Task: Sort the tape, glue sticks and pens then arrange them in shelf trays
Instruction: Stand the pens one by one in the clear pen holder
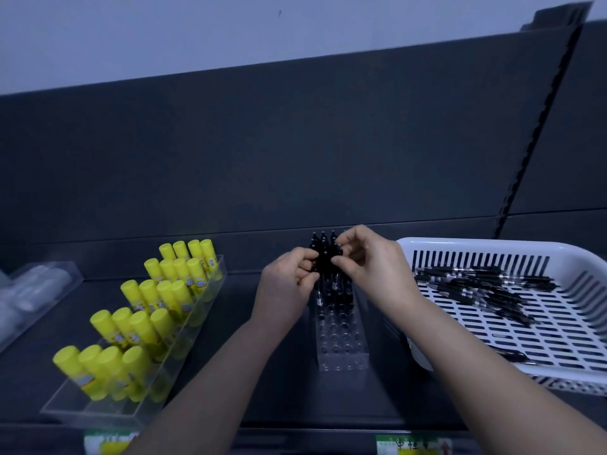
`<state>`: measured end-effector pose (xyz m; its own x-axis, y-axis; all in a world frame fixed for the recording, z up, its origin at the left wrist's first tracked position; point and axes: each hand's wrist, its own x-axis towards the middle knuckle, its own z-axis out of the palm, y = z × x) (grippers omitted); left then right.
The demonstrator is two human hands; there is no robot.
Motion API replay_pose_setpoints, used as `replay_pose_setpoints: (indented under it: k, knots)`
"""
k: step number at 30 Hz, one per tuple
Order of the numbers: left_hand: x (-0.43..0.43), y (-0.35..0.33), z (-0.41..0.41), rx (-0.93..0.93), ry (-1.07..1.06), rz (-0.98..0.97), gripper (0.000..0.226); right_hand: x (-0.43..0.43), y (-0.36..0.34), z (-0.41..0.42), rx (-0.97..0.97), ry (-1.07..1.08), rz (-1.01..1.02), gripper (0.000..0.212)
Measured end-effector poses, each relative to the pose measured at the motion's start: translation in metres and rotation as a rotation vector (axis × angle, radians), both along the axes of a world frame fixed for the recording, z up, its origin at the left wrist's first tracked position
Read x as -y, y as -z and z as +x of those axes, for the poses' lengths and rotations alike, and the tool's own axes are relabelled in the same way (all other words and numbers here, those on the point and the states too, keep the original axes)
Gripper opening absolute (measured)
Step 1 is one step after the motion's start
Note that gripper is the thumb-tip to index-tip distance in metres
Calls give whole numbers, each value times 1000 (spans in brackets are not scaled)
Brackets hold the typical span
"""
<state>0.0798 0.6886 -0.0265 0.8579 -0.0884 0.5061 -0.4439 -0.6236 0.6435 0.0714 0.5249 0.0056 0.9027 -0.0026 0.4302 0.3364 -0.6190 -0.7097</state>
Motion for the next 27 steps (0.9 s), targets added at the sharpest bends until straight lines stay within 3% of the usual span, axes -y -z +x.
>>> replay_pose_setpoints:
  k: [5,18,22,27]
  knots:
    - [-13,-1,3,-5,-54,-61,38,-9,10,8,-46,-25,-127,26]
    - [-17,-12,2,77,-46,-67,18,-3,12,4,-107,27,-199,34]
    - [-3,-25,1,130,3,40,15,16,3,-8,-52,94,-437,12]
    - [35,-38,-1,182,21,260,17,56,4,-17,-85,203,-603,16]
